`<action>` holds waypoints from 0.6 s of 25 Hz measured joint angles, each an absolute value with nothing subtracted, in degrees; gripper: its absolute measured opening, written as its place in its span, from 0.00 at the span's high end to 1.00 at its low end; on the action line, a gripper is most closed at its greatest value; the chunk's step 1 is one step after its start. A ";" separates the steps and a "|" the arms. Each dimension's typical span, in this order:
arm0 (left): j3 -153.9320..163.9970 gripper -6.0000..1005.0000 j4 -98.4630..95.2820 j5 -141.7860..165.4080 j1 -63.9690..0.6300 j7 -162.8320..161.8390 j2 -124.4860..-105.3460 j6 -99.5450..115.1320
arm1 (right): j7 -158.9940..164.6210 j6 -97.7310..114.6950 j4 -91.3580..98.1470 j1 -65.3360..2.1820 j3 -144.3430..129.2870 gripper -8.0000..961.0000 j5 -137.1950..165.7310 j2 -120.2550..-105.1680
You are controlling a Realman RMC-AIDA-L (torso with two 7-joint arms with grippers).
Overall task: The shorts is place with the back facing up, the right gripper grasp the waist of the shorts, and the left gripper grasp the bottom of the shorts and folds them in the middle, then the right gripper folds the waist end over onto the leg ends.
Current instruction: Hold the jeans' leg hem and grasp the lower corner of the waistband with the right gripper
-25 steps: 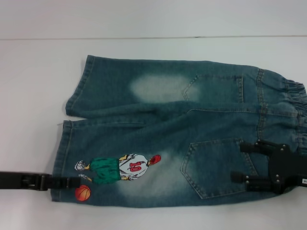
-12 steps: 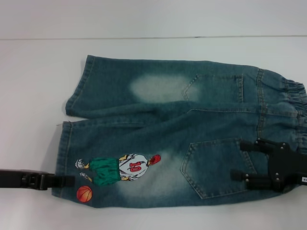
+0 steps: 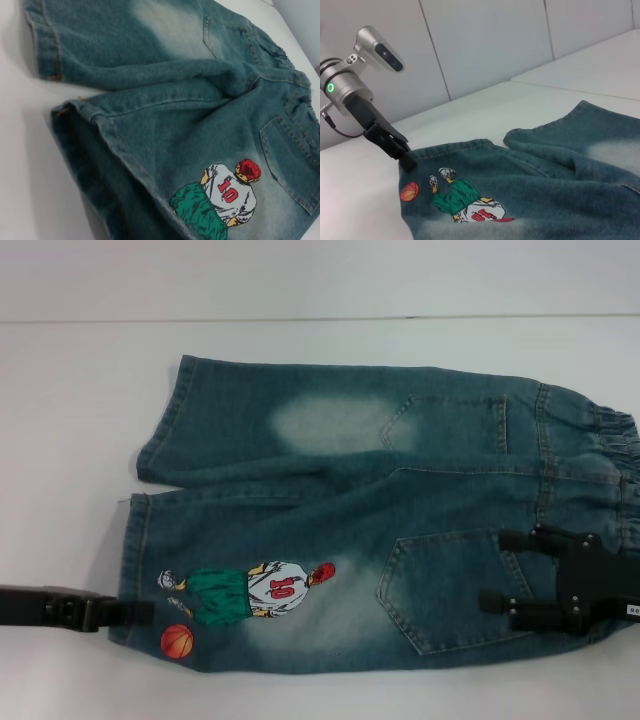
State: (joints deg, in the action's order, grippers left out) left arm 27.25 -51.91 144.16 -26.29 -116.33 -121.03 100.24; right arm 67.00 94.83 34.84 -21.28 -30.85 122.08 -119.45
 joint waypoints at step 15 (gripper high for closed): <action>27.03 0.92 -52.62 144.17 -27.11 -117.45 -121.36 100.39 | 74.72 94.40 34.89 -20.51 -22.76 0.02 118.92 -119.14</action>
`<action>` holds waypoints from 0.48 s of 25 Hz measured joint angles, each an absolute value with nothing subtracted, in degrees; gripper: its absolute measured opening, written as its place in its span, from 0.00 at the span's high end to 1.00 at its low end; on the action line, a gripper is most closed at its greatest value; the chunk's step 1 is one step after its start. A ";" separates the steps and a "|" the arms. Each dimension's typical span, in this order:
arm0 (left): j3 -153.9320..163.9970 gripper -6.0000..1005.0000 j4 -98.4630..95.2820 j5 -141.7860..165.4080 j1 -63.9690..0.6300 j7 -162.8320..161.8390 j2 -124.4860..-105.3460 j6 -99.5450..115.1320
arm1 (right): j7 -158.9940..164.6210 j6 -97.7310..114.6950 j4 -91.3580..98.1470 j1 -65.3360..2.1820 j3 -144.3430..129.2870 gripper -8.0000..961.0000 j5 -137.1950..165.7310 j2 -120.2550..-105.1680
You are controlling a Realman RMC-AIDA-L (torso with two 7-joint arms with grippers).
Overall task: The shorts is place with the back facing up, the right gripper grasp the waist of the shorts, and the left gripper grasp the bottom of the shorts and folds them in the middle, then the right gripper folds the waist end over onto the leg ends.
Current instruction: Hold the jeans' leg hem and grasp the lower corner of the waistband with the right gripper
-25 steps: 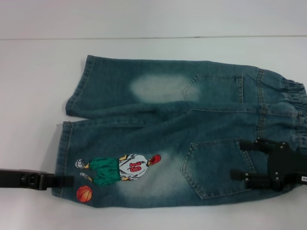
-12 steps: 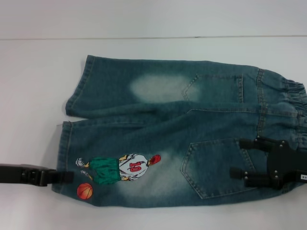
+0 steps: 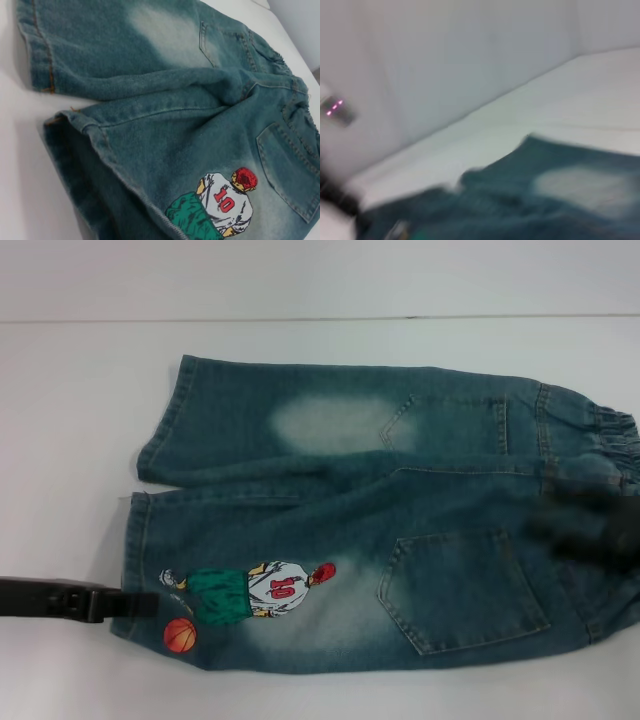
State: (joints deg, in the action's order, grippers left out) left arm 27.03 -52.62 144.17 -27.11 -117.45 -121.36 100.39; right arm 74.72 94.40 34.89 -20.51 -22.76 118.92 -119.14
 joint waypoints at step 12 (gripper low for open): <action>27.01 0.92 -54.27 143.66 -26.88 -117.61 -122.35 102.75 | 110.09 101.28 35.42 -12.95 -12.34 0.02 119.20 -112.05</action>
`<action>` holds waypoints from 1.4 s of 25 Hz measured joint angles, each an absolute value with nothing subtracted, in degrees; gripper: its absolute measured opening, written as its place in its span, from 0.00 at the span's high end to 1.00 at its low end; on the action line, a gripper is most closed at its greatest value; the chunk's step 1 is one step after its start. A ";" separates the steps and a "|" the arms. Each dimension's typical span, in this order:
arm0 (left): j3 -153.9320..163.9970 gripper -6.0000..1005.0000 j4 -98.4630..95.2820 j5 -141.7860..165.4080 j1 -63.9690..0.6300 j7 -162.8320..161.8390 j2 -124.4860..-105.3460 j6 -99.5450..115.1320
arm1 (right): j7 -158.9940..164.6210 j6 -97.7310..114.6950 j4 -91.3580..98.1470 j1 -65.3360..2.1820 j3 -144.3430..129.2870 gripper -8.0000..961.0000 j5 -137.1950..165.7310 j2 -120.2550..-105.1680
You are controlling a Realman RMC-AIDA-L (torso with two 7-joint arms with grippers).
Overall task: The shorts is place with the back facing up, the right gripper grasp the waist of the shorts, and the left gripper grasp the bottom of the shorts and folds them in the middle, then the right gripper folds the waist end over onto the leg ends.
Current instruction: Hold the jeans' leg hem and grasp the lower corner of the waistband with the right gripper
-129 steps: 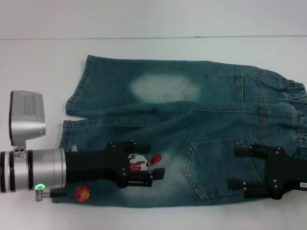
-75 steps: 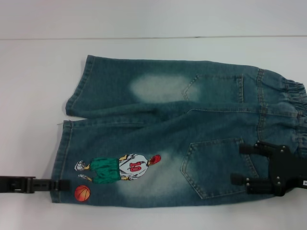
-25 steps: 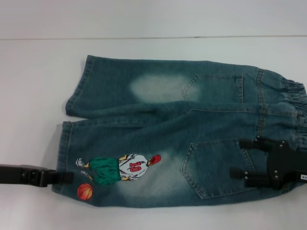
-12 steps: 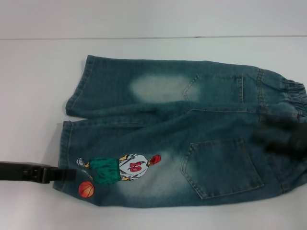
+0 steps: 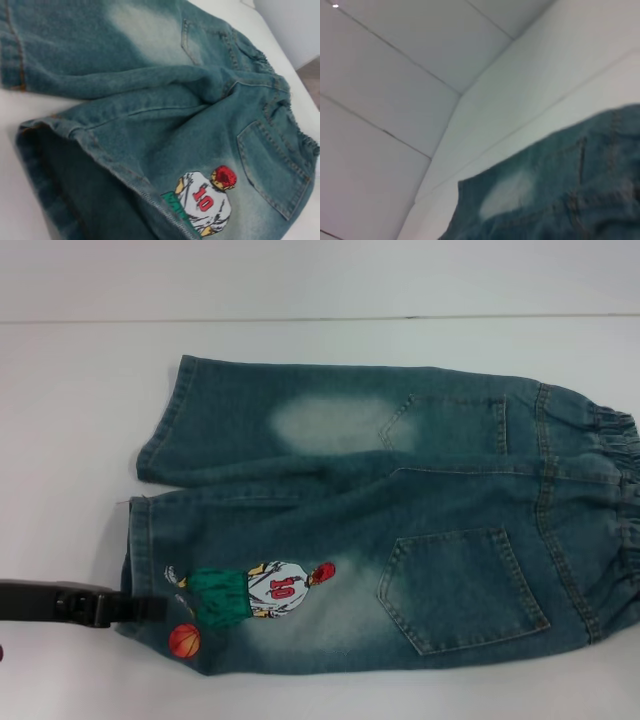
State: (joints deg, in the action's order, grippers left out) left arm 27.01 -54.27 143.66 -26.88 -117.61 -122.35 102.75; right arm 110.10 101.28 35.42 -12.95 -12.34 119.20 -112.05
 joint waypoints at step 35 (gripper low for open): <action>26.77 0.92 -55.69 142.03 -26.89 -117.58 -122.07 103.71 | 109.96 91.46 33.31 -13.83 -13.09 0.03 128.53 -110.46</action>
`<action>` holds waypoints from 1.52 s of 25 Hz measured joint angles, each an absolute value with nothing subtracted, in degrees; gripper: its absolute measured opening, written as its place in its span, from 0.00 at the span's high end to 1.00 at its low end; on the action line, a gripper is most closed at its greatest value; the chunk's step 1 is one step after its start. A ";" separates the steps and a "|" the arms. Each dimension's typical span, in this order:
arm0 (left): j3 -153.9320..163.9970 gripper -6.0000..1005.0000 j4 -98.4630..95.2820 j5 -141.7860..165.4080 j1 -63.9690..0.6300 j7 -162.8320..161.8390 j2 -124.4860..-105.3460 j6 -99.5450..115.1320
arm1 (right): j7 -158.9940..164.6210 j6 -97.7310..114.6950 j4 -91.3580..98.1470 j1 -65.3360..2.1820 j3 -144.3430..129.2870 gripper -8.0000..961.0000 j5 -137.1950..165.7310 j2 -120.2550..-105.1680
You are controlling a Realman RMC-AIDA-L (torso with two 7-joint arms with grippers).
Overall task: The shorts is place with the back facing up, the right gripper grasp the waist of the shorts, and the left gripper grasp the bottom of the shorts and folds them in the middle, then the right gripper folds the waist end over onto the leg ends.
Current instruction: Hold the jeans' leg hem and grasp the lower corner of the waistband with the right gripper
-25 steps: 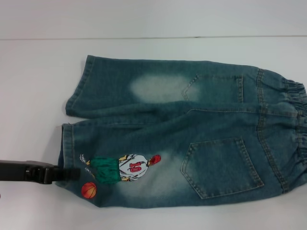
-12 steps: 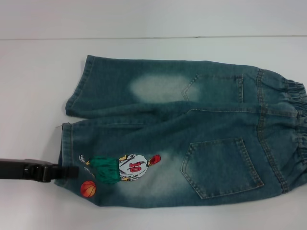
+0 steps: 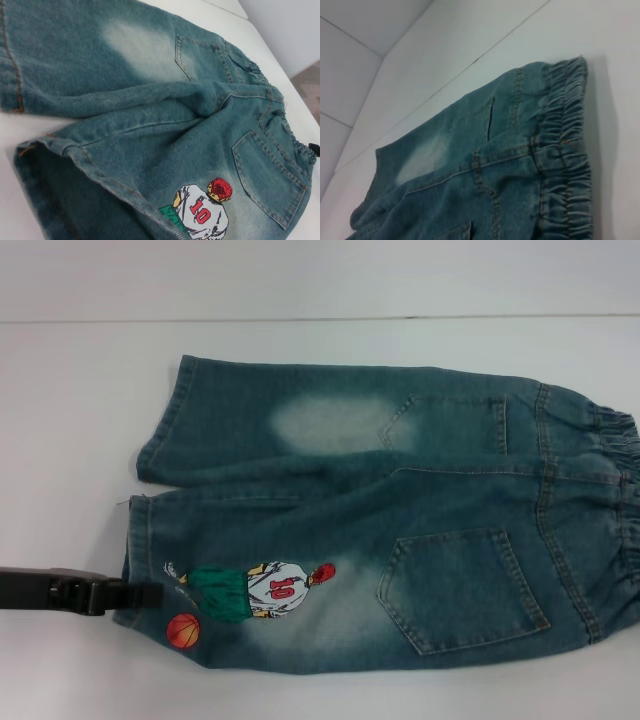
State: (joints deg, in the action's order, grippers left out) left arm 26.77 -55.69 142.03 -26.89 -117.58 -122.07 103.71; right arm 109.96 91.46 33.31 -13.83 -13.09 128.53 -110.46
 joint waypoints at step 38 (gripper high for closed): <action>26.99 0.92 -55.45 142.03 -27.93 -118.22 -121.99 103.63 | 114.25 91.09 33.65 -16.39 -15.09 0.04 131.16 -110.63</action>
